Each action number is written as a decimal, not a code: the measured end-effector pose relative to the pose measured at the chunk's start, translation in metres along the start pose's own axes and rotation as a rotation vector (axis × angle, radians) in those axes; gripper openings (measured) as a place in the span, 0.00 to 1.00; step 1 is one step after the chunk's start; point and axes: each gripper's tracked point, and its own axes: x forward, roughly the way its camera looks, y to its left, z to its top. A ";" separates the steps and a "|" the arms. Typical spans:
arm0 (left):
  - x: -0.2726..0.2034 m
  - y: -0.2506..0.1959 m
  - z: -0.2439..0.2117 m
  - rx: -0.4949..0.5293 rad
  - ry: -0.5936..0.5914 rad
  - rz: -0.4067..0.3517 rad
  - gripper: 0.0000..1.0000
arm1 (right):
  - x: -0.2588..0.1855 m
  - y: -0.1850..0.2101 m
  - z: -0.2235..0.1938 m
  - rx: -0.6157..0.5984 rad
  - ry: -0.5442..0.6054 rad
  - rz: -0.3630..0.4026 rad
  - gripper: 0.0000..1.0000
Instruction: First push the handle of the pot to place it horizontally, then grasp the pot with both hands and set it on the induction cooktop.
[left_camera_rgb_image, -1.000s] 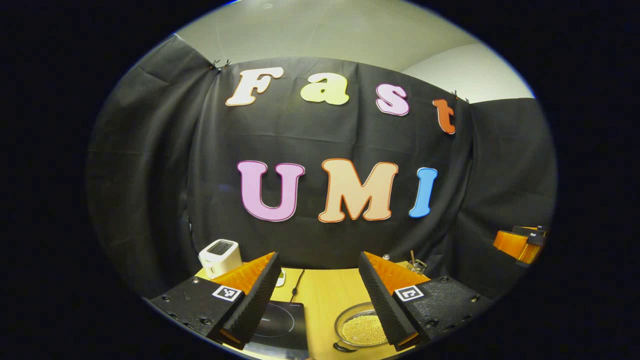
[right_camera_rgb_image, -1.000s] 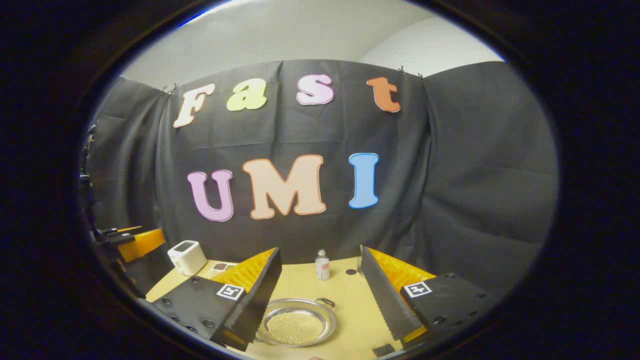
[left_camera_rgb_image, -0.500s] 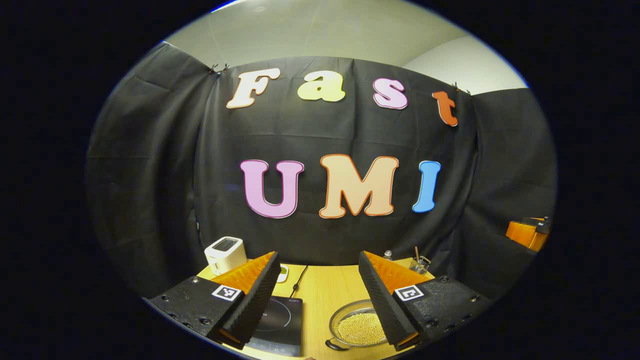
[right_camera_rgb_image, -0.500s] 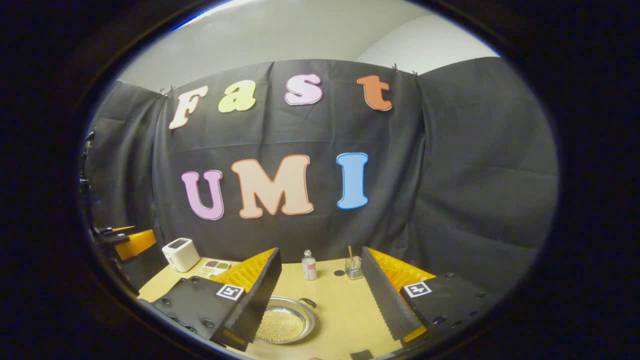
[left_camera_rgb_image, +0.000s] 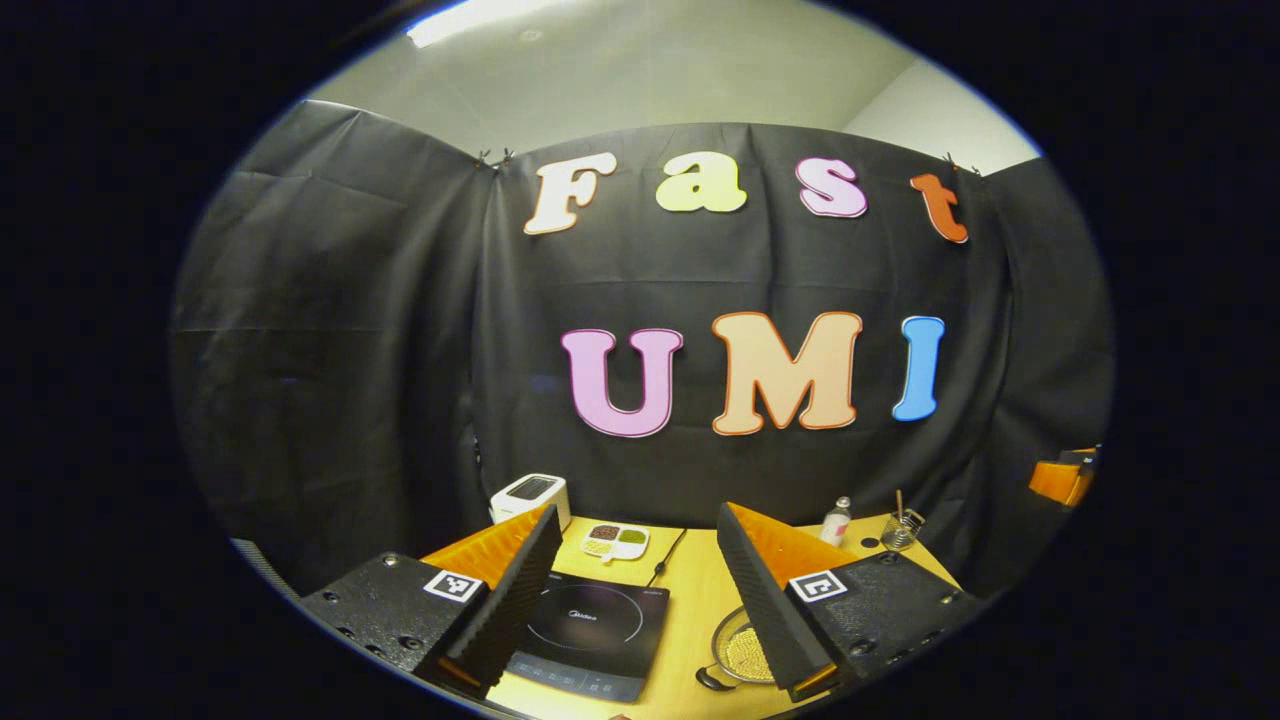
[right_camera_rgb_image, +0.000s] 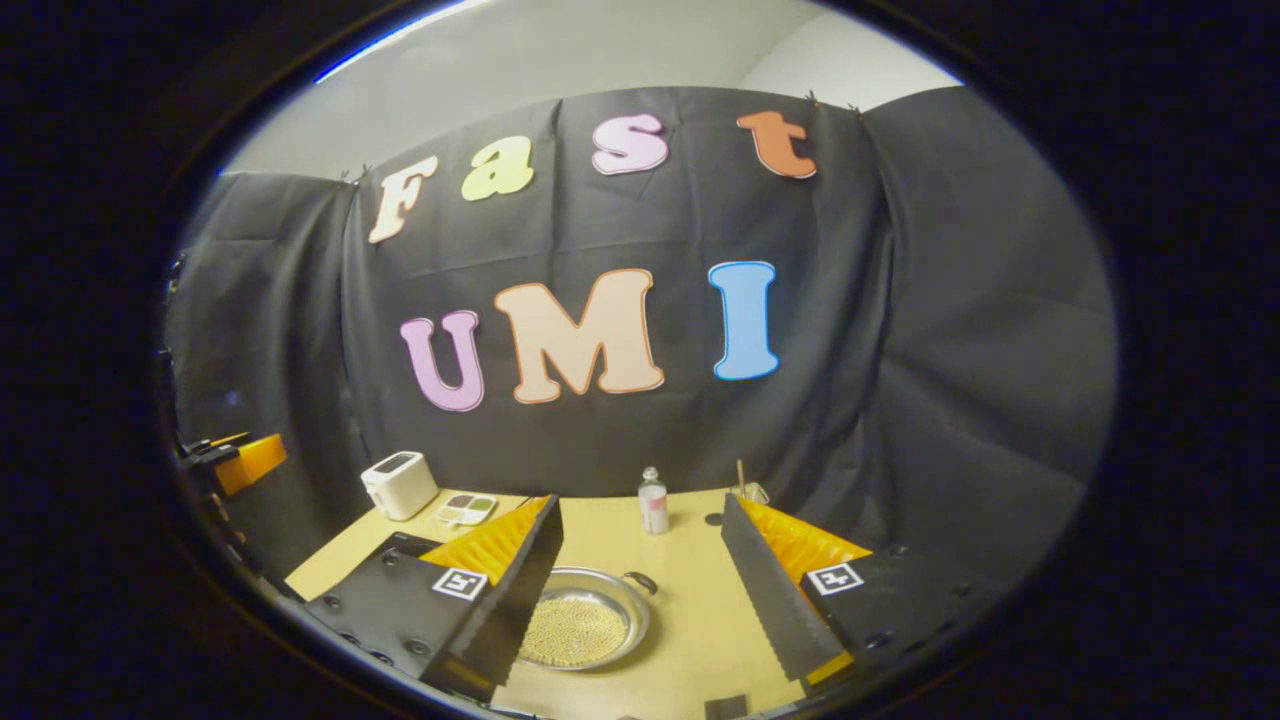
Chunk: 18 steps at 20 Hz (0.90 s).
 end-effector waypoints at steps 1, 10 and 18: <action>-0.003 0.003 -0.001 0.000 0.002 0.011 0.92 | 0.003 0.001 -0.001 0.000 0.006 0.009 0.94; -0.010 0.009 -0.015 0.008 0.030 0.068 0.92 | 0.017 0.017 -0.011 0.005 0.024 0.111 0.47; -0.001 0.007 -0.029 0.016 0.057 0.066 0.92 | 0.033 0.027 -0.045 -0.068 0.124 0.141 0.03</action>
